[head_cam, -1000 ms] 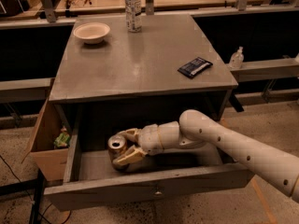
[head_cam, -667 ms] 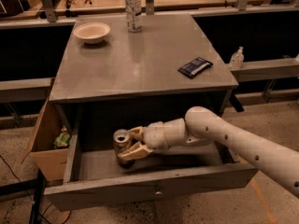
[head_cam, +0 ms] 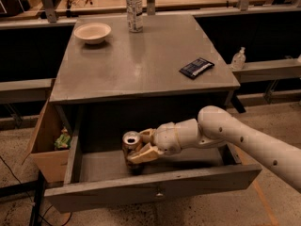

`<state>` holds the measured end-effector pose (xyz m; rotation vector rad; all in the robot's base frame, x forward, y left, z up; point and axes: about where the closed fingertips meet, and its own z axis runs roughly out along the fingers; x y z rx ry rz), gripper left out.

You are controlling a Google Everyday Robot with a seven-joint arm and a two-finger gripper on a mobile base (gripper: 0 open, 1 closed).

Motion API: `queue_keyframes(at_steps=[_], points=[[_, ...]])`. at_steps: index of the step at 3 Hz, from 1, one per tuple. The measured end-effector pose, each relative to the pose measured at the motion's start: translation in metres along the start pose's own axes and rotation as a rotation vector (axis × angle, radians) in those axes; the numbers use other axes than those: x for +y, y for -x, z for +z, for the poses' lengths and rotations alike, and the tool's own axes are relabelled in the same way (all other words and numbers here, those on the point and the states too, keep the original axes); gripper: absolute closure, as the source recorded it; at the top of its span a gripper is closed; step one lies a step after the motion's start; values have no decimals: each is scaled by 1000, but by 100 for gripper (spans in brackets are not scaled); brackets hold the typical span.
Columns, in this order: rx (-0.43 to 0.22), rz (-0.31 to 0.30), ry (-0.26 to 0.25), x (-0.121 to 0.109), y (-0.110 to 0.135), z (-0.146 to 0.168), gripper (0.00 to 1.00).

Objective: Place orange can into top drawer

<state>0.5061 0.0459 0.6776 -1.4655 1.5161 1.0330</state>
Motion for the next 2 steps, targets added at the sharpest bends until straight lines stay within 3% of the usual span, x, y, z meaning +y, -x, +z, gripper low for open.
queue_keyframes(at_steps=[1, 2], points=[[-8, 8, -7, 5, 1, -2, 28], [6, -24, -42, 7, 4, 2, 11]])
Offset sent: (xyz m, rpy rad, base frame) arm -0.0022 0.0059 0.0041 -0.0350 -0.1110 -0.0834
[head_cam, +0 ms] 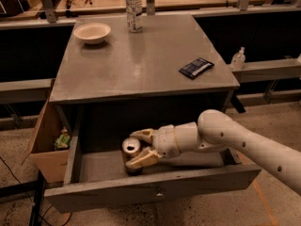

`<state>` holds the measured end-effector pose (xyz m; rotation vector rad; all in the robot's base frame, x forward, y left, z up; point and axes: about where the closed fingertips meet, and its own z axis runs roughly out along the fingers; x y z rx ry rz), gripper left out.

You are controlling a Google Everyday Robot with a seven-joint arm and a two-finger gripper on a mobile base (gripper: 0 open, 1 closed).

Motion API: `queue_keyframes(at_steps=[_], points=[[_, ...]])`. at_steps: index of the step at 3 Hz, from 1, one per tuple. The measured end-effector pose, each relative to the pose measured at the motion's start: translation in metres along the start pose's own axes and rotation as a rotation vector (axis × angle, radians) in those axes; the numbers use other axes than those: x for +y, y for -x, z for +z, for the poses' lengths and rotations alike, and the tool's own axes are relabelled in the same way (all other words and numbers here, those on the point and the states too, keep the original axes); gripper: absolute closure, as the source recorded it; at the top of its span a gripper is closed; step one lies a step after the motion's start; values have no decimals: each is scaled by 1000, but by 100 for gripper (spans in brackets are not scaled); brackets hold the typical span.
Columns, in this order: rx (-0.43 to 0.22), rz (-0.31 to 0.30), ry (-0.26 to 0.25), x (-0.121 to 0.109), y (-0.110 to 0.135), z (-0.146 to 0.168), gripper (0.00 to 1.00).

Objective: Place orange can into top drawer

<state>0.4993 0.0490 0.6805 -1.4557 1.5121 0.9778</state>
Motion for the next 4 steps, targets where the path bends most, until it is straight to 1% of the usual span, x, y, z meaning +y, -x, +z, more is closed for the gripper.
queue_keyframes(at_steps=[1, 2, 3, 4], points=[[19, -41, -31, -5, 0, 8, 29], [53, -59, -68, -11, -1, 7, 26], [44, -52, -73, -19, -1, -10, 3], [50, -25, -19, -7, 5, -42, 0]])
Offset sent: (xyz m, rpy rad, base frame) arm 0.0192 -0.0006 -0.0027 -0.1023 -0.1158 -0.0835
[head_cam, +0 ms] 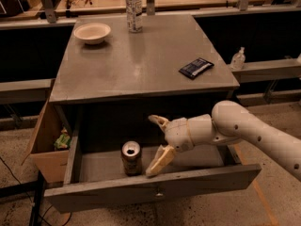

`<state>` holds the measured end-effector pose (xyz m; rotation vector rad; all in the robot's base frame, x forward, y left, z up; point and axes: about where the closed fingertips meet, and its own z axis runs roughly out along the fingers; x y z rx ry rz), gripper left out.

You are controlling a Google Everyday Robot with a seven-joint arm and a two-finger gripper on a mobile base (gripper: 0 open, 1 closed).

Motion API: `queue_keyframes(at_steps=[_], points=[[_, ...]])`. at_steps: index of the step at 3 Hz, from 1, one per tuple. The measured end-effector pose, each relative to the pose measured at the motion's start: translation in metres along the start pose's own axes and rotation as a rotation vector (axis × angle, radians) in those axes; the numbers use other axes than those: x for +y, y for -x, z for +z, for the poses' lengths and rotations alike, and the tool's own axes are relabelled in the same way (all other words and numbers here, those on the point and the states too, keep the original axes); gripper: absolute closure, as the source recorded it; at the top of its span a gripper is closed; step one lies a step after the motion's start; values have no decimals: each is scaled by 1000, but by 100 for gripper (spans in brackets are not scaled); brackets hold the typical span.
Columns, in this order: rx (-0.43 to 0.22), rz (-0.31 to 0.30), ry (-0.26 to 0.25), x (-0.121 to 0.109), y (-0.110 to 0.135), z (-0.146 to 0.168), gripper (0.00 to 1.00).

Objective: Place orange can into top drawer

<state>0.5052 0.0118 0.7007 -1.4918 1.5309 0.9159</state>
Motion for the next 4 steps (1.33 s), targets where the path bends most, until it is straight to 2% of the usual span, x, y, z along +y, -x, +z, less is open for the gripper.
queue_keyframes(at_steps=[1, 2, 3, 4], points=[[-45, 61, 59, 18, 14, -54, 27], [-24, 91, -14, 28, 29, -102, 50], [38, 51, -274, 38, 71, -177, 78], [40, 56, -263, 41, 68, -177, 64]])
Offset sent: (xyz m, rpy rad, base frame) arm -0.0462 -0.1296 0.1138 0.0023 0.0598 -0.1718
